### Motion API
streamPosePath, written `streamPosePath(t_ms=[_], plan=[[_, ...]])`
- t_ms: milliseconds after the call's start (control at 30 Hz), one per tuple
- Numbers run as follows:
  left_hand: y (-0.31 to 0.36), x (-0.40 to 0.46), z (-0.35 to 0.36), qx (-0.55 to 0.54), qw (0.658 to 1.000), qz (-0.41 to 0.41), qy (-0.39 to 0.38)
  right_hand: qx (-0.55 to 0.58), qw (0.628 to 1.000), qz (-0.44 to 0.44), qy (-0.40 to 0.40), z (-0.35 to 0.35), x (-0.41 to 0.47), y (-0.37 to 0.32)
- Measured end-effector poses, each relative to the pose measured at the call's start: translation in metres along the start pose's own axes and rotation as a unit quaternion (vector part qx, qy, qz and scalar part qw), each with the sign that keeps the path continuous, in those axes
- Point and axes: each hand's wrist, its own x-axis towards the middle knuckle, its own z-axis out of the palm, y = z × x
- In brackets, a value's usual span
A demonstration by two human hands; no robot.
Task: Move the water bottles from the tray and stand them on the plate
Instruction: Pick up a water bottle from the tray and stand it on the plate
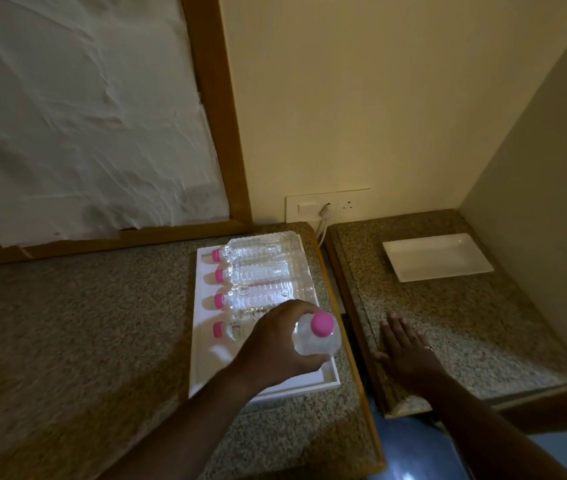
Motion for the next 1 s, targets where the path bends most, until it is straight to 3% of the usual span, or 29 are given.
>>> streamPosePath(t_ms=[267, 433, 567, 700, 867, 1000], plan=[[-0.019, 0.004, 0.013, 0.01, 0.998, -0.06, -0.012, 0.045, 0.998, -0.032, 0.035, -0.001, -0.006, -0.003], [-0.018, 0.02, 0.018, 0.029, 0.995, -0.09, 0.026, 0.094, 0.994, -0.009, 0.049, -0.002, -0.014, 0.022], [0.009, 0.049, 0.018, 0.001, 0.995, -0.062, 0.079, 0.088, 0.995, 0.005, 0.055, -0.005, -0.018, 0.073], [0.063, 0.106, 0.034, -0.013, 0.997, -0.029, 0.075, 0.083, 0.994, 0.008, 0.066, -0.008, -0.009, 0.11], [0.09, 0.204, 0.108, -0.064, 0.995, -0.059, 0.044, 0.077, 0.993, 0.033, 0.079, -0.011, 0.007, 0.161], [0.106, 0.274, 0.161, -0.046, 0.996, -0.046, 0.065, 0.074, 0.99, 0.044, 0.108, -0.01, 0.013, 0.196]])
